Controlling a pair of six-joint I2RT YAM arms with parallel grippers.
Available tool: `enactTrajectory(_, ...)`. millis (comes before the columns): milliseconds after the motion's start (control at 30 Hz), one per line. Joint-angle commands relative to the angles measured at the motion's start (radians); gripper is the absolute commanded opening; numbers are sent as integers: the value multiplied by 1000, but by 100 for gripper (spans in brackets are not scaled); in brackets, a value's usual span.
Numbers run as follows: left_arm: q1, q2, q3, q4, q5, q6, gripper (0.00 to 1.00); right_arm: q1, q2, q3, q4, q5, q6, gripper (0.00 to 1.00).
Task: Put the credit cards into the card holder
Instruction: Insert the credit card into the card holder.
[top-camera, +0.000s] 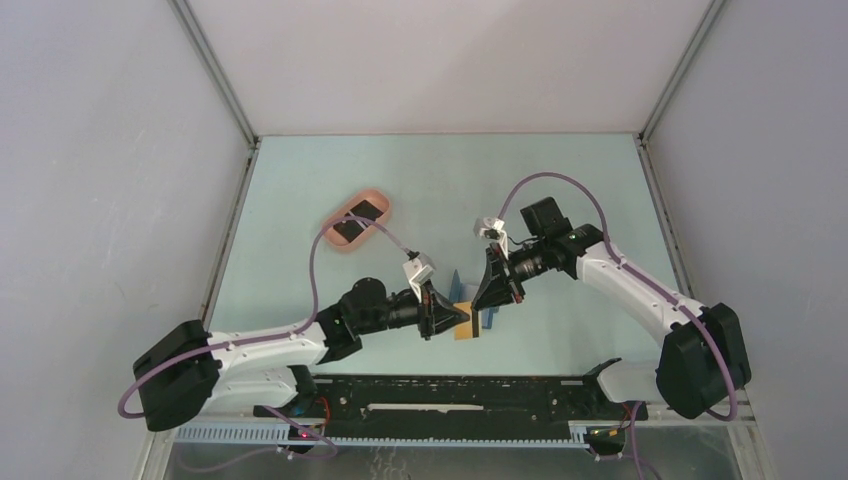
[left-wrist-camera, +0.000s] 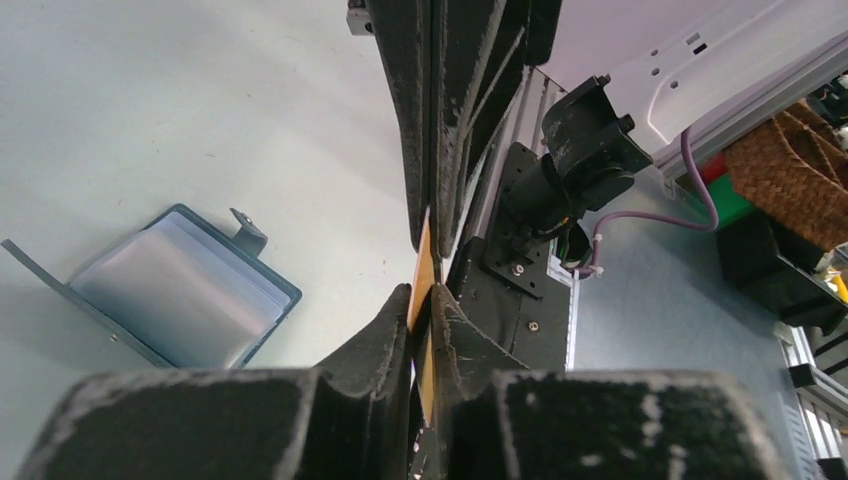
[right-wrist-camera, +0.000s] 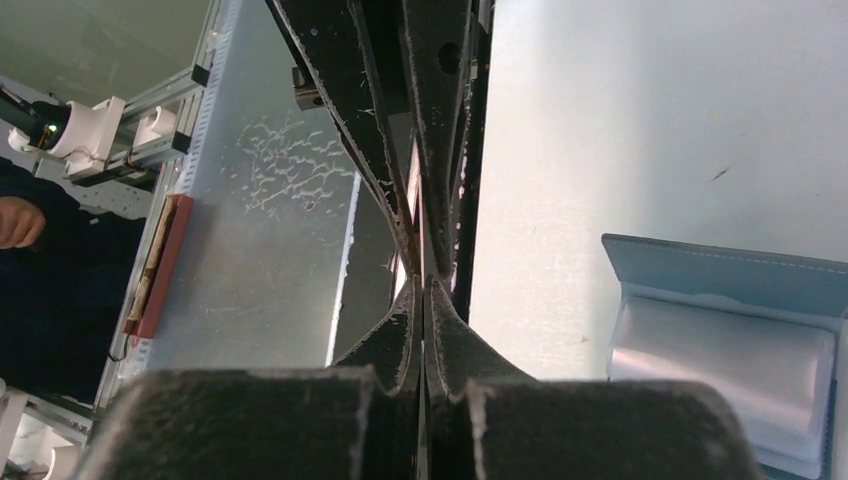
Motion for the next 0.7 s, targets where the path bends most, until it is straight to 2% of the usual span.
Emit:
enactTrajectory(0, -5, -29, 28, 58, -42, -19, 22, 24, 3, 44, -73, 17, -81, 0)
enactTrajectory(167, -5, -176, -9, -82, -161, 26, 43, 14, -12, 104, -252, 140, -270, 0)
enactTrajectory(267, -5, -315, -35, -197, -265, 79, 57, -7, -41, 106, -269, 211, -280, 0)
enactTrajectory(333, -5, -404, -66, -227, -317, 95, 74, -53, -58, 106, -243, 233, -239, 0)
enactTrajectory(400, -4, -476, -116, -213, -358, 80, 99, -113, -63, 105, -220, 240, -192, 0)
enactTrajectory(467, -3, -515, -149, -198, -403, 40, 100, -173, -66, 103, -195, 242, -145, 0)
enactTrajectory(567, -4, -488, -130, -205, -369, 23, 100, -234, -79, 83, -133, 279, -64, 0)
enactTrajectory(600, -3, -463, -109, -217, -357, 14, 98, -245, -87, 73, -108, 299, -33, 0)
enactTrajectory(667, -7, -388, -50, -264, -321, 13, 88, -263, -98, 55, -59, 329, 29, 0)
